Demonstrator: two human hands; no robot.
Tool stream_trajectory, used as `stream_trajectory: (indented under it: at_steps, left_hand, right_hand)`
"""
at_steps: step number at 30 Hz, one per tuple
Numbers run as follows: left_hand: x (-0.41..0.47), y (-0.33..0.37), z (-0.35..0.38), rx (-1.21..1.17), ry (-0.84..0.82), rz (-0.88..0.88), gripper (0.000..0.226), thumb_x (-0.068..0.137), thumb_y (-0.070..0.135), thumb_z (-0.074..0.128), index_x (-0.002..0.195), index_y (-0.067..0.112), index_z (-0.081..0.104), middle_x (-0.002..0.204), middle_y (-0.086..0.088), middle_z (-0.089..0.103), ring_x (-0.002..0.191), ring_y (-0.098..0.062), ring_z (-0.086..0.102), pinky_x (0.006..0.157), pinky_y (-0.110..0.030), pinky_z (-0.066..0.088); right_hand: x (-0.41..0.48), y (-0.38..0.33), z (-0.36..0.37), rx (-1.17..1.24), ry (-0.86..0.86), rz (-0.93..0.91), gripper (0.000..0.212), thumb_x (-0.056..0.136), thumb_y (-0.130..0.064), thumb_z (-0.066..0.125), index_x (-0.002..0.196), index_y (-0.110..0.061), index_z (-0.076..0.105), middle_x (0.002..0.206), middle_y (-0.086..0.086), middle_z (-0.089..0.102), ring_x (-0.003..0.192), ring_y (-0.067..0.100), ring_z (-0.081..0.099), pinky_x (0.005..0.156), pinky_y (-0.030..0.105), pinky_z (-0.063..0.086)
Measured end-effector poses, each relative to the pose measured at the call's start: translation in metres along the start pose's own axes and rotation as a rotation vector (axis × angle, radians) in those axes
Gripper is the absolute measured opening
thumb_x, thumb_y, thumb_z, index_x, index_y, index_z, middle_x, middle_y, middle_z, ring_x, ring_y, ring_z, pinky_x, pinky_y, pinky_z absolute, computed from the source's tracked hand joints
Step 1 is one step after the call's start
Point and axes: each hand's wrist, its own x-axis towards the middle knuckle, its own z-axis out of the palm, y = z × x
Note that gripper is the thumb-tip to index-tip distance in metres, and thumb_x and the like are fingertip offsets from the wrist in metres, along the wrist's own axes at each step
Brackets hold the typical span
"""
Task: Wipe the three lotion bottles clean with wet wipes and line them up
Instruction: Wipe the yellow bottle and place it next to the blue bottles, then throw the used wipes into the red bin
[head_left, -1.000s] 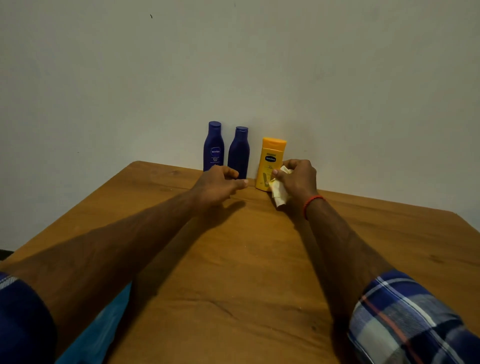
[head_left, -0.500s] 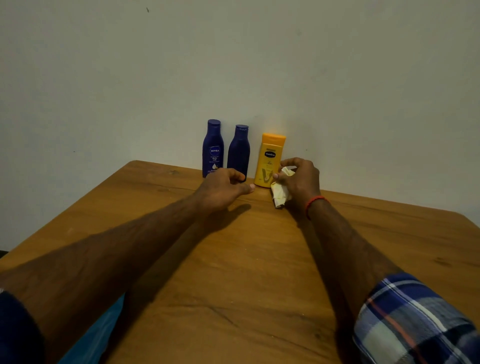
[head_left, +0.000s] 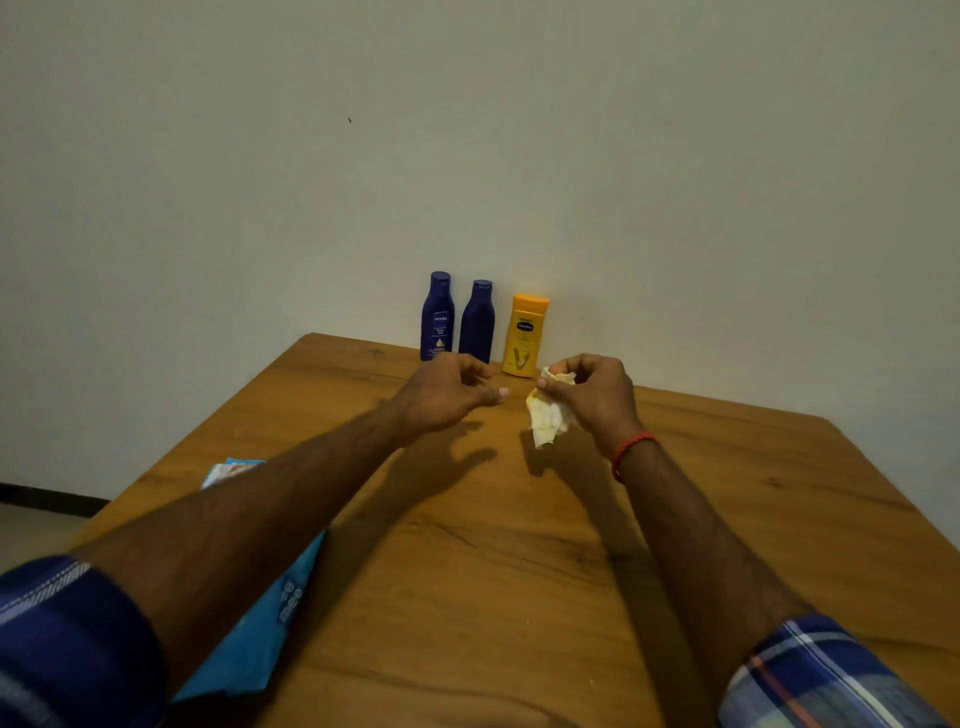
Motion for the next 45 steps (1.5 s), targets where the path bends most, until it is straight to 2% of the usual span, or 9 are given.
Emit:
stream_trajectory:
  at_steps: [8, 13, 20, 25, 31, 36, 39, 41, 45]
  left_hand:
    - [-0.075, 0.021, -0.014, -0.117, -0.030, -0.048, 0.061, 0.084, 0.020, 0.076, 0.138, 0.023, 0.050, 0.115, 0.000, 0.063, 0.089, -0.018, 0.070, 0.057, -0.022, 0.054]
    - [-0.121, 0.027, -0.022, -0.203, -0.042, -0.040, 0.070, 0.082, 0.011, 0.076, 0.142, 0.030, 0.045, 0.106, -0.006, 0.068, 0.083, -0.024, 0.074, 0.066, -0.033, 0.062]
    - [-0.188, 0.031, -0.030, -0.382, 0.186, 0.024, 0.048, 0.084, 0.016, 0.075, 0.128, 0.029, 0.061, 0.091, -0.008, 0.075, 0.069, -0.017, 0.073, 0.061, -0.026, 0.060]
    - [-0.227, 0.028, -0.035, -0.423, 0.312, -0.005, 0.028, 0.083, 0.026, 0.076, 0.111, 0.030, 0.071, 0.097, 0.003, 0.076, 0.080, -0.010, 0.074, 0.062, -0.023, 0.058]
    - [-0.272, 0.017, -0.040, -0.532, 0.460, -0.035, 0.029, 0.083, 0.025, 0.076, 0.112, 0.027, 0.070, 0.096, 0.012, 0.073, 0.080, 0.000, 0.072, 0.069, -0.027, 0.060]
    - [-0.293, -0.001, -0.048, -0.548, 0.546, -0.095, 0.033, 0.082, 0.026, 0.076, 0.114, 0.020, 0.071, 0.104, 0.002, 0.073, 0.086, -0.014, 0.073, 0.069, -0.031, 0.062]
    - [-0.303, -0.015, -0.057, -0.513, 0.598, -0.096, 0.028, 0.080, 0.028, 0.077, 0.106, 0.021, 0.072, 0.101, 0.001, 0.074, 0.083, -0.014, 0.073, 0.068, -0.031, 0.062]
    - [-0.309, -0.026, -0.064, -0.504, 0.629, -0.089, 0.019, 0.080, 0.027, 0.078, 0.098, 0.024, 0.072, 0.098, 0.000, 0.074, 0.080, -0.014, 0.073, 0.067, -0.030, 0.062]
    - [-0.323, -0.049, -0.082, -0.489, 0.686, -0.099, 0.019, 0.082, 0.025, 0.077, 0.097, 0.014, 0.072, 0.091, -0.005, 0.075, 0.079, -0.019, 0.074, 0.064, -0.029, 0.060]
  right_hand:
    - [-0.099, -0.046, -0.016, 0.335, -0.196, 0.042, 0.020, 0.087, 0.001, 0.067, 0.102, -0.011, 0.072, 0.105, 0.006, 0.071, 0.100, 0.022, 0.069, 0.082, 0.033, 0.060]
    - [-0.154, -0.069, -0.018, 0.559, -0.337, 0.062, 0.037, 0.074, 0.012, 0.074, 0.103, -0.011, 0.073, 0.109, 0.007, 0.073, 0.105, 0.024, 0.069, 0.090, 0.038, 0.058]
    - [-0.206, -0.084, -0.012, 0.457, -0.331, -0.052, 0.029, 0.076, -0.009, 0.082, 0.105, -0.009, 0.075, 0.105, 0.003, 0.076, 0.102, 0.019, 0.070, 0.087, 0.035, 0.060]
    - [-0.231, -0.100, -0.010, 0.408, -0.394, -0.080, 0.020, 0.083, -0.015, 0.078, 0.102, -0.013, 0.075, 0.100, -0.001, 0.076, 0.097, 0.016, 0.071, 0.078, 0.035, 0.062]
    - [-0.260, -0.116, 0.005, 0.367, -0.458, -0.124, 0.015, 0.087, -0.017, 0.074, 0.101, -0.016, 0.073, 0.098, 0.001, 0.075, 0.094, 0.015, 0.071, 0.072, 0.030, 0.060]
    - [-0.278, -0.124, 0.026, 0.283, -0.523, -0.196, 0.020, 0.091, -0.018, 0.069, 0.110, -0.014, 0.069, 0.103, 0.002, 0.073, 0.087, 0.012, 0.071, 0.063, 0.021, 0.057]
    - [-0.283, -0.130, 0.046, 0.253, -0.543, -0.229, 0.018, 0.091, -0.018, 0.069, 0.109, -0.017, 0.068, 0.105, 0.004, 0.072, 0.090, 0.014, 0.071, 0.059, 0.017, 0.055]
    - [-0.286, -0.135, 0.060, 0.214, -0.555, -0.268, 0.015, 0.091, -0.019, 0.069, 0.106, -0.021, 0.067, 0.106, 0.003, 0.072, 0.091, 0.015, 0.071, 0.060, 0.022, 0.058]
    - [-0.293, -0.144, 0.095, 0.184, -0.550, -0.348, 0.016, 0.089, -0.019, 0.072, 0.104, -0.016, 0.071, 0.102, 0.001, 0.072, 0.092, 0.017, 0.070, 0.068, 0.031, 0.062]
